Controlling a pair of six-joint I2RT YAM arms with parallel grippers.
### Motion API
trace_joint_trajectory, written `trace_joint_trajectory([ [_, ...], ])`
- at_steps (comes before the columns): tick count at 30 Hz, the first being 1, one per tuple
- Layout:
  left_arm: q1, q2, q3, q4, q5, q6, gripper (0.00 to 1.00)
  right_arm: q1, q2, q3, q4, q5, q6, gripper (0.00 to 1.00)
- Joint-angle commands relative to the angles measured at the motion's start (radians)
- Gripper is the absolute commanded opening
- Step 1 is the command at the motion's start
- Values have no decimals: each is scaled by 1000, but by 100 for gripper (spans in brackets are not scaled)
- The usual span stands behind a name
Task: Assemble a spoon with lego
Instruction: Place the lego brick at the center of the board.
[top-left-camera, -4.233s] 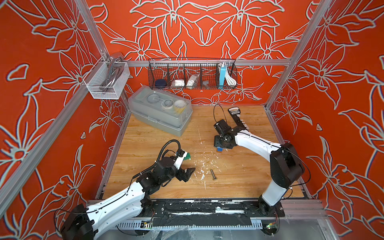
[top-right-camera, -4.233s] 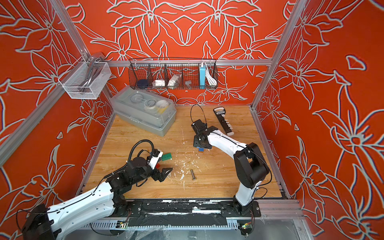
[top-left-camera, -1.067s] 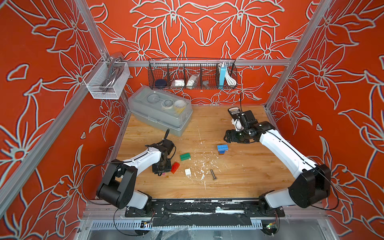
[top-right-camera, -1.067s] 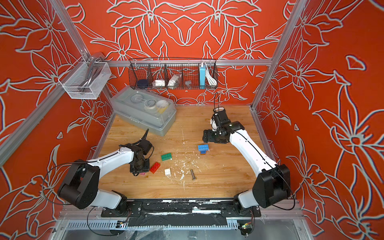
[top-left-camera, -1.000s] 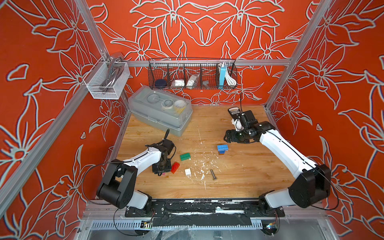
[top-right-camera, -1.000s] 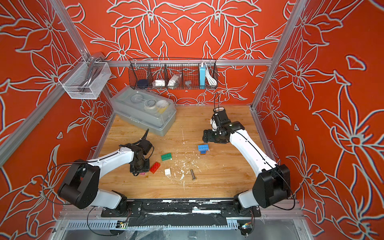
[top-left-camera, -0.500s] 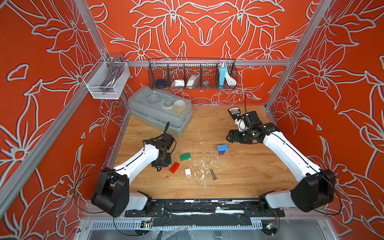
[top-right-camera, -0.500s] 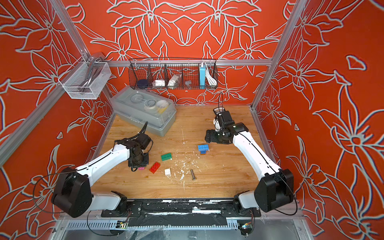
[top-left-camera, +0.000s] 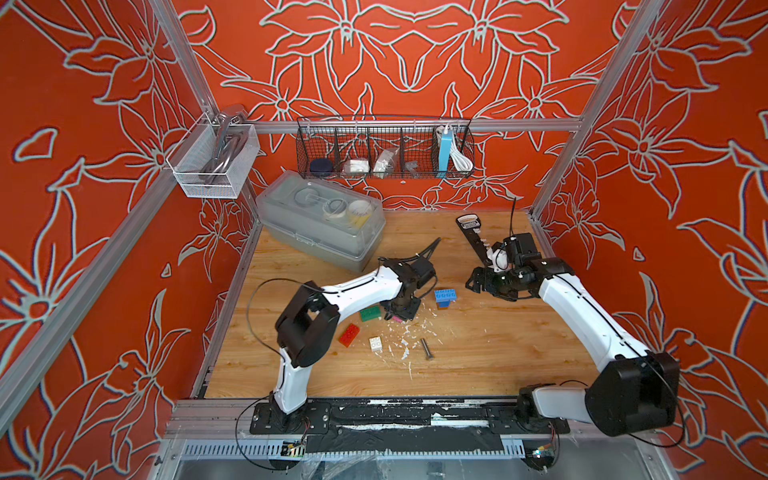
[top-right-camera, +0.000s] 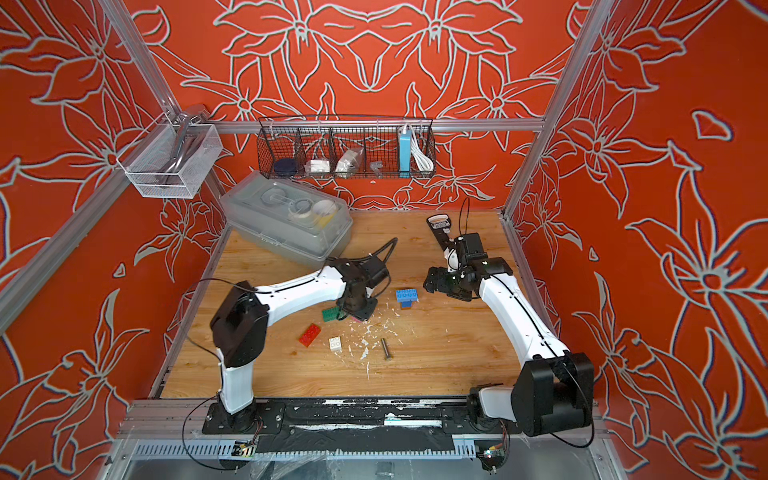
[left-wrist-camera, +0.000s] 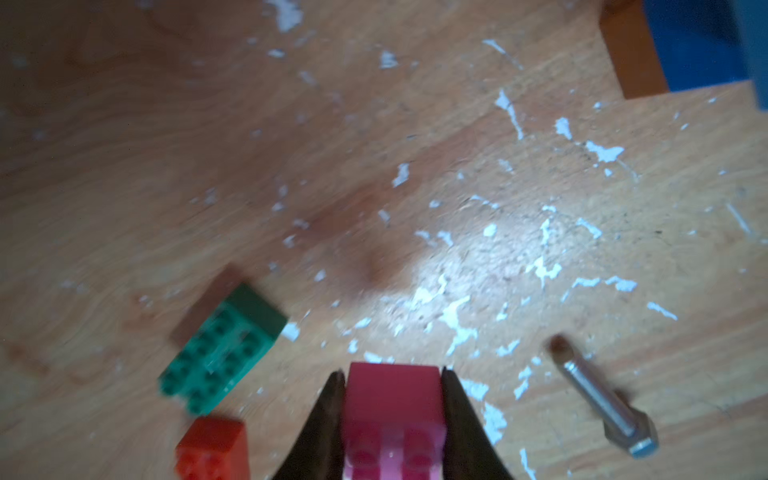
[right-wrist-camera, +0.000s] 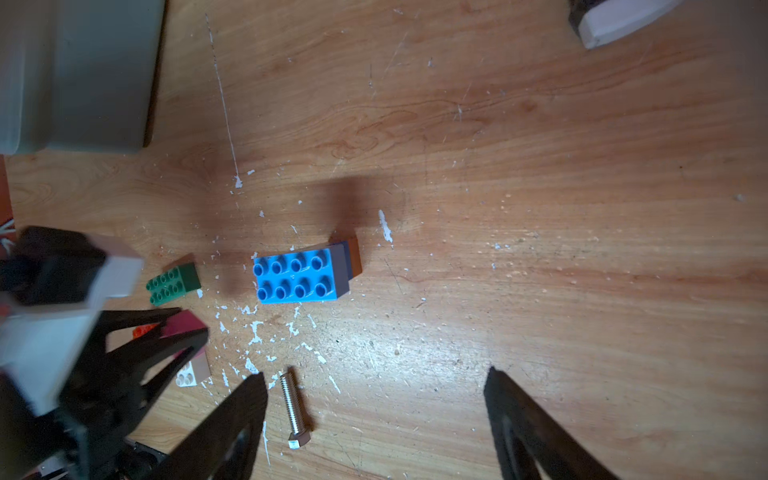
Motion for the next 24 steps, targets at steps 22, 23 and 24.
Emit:
trace_joint_trajectory([
  [22,-11,-26,-120,238,42,148,47,-74,-45,-17,-22,-7,-55,86],
  [23,-13,-48,-146,272,39,160,47,-75,-46,-17,-22,-6,-57,86],
  [24,-13,-67,-169,298,40,170,47,-76,-44,-17,-21,-6,-58,86],
])
